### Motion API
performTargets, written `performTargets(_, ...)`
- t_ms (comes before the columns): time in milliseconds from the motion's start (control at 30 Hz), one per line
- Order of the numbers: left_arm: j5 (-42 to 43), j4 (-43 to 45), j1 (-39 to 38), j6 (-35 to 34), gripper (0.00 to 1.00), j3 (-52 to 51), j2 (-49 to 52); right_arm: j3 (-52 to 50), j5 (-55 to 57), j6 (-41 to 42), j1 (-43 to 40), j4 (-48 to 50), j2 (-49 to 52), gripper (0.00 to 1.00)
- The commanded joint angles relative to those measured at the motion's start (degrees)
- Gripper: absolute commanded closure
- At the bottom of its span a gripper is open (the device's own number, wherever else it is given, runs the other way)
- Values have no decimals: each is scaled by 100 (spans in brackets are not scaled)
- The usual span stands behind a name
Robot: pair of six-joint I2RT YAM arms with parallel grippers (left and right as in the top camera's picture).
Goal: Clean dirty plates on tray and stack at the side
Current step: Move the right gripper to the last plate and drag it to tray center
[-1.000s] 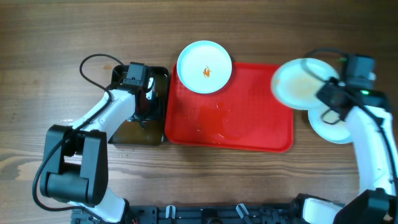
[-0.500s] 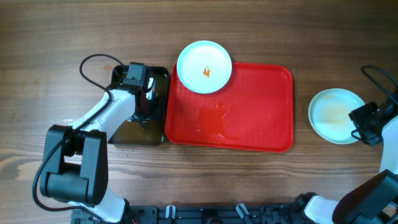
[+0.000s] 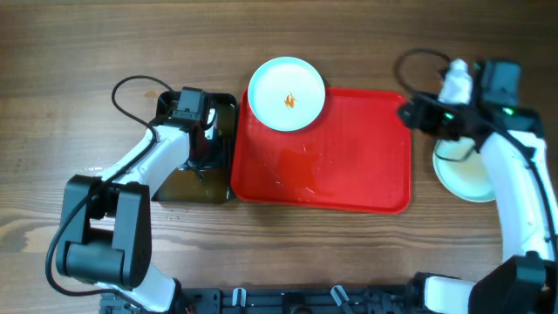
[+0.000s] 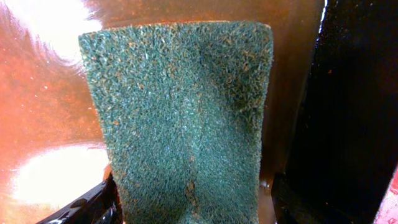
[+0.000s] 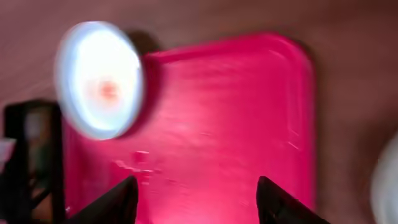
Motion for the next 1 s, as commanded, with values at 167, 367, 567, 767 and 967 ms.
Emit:
performTargets(167,52,22,11,-15,28,-44,-63,667,1161,306,1784,1121,396,34)
performTargets(367,52,22,11,-15,27,-44,-63,667,1154,1329,2179,1600,1906,39)
performTargets(567,52,22,11,-15,27,-44,-63,667,1117,1919,2367,2166,2828,47)
performTargets(767,55,20,11,-15,27,-44,-63,667,1161,2374,2481,2173,3268,68)
performTargets(967,52,22,11,-15,26,-44,-63,667,1163,2177,2452,955,3154,96)
